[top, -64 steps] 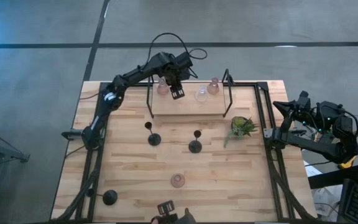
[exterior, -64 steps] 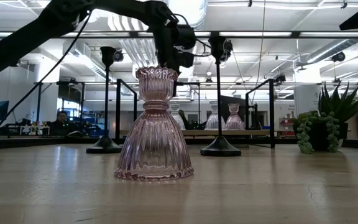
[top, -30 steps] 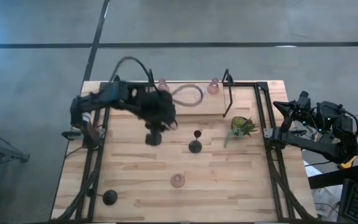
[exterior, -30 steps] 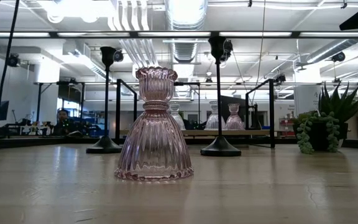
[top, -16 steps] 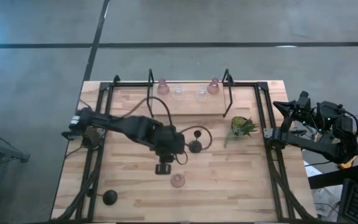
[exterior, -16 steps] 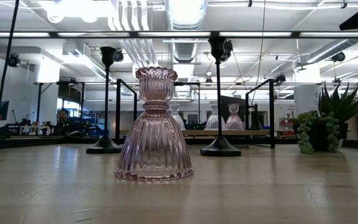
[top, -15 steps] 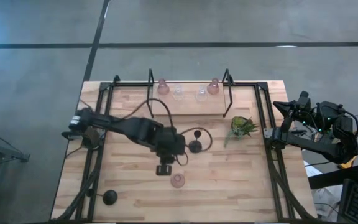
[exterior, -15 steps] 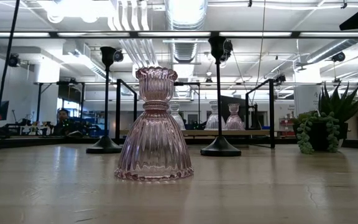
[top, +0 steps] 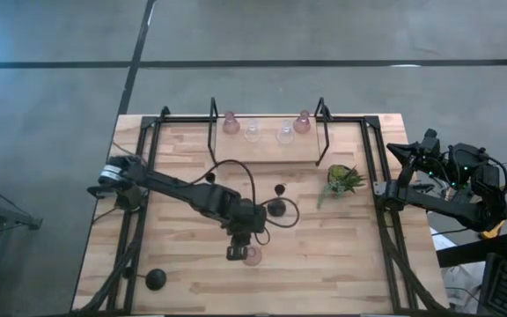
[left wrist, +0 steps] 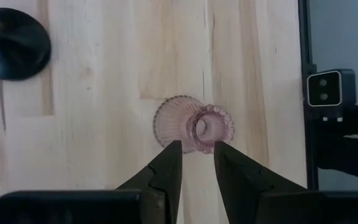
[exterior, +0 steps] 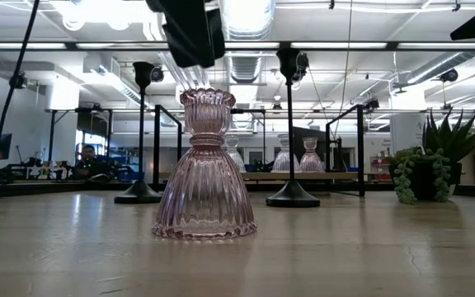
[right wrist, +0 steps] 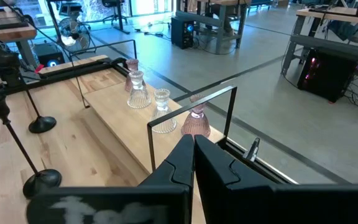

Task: Pick & Place candle stick holders
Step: Put the pink glass candle holder on the shelf

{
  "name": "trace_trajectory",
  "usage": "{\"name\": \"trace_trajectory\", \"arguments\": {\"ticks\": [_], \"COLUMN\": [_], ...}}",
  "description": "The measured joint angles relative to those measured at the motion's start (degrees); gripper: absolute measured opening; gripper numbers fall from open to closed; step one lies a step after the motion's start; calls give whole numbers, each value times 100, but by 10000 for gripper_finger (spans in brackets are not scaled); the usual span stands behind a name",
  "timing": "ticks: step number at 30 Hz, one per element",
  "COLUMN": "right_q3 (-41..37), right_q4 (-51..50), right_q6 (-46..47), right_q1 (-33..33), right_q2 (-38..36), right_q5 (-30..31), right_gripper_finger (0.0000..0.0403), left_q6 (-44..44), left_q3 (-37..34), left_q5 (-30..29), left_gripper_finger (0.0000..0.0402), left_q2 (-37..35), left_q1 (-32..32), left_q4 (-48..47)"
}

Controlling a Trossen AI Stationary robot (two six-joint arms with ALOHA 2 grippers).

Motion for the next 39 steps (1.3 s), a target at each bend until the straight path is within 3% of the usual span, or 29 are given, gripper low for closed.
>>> {"name": "trace_trajectory", "arguments": {"ticks": [15, 34, 39], "right_q3": [0, 0, 0], "right_q4": [0, 0, 0], "right_q6": [2, 2, 0], "right_q1": [0, 1, 2], "right_q2": [0, 1, 0], "right_q5": [0, 0, 0], "right_gripper_finger": [8, 8, 8], "left_q6": [-193, -610, -595], "left_q3": [-922, -1920, -1951], "left_q5": [399, 440, 451], "left_gripper_finger": [96, 96, 54], "left_q2": [-2, -19, 42], "left_q1": [7, 9, 9], "left_q4": [1348, 2786, 2905]}}
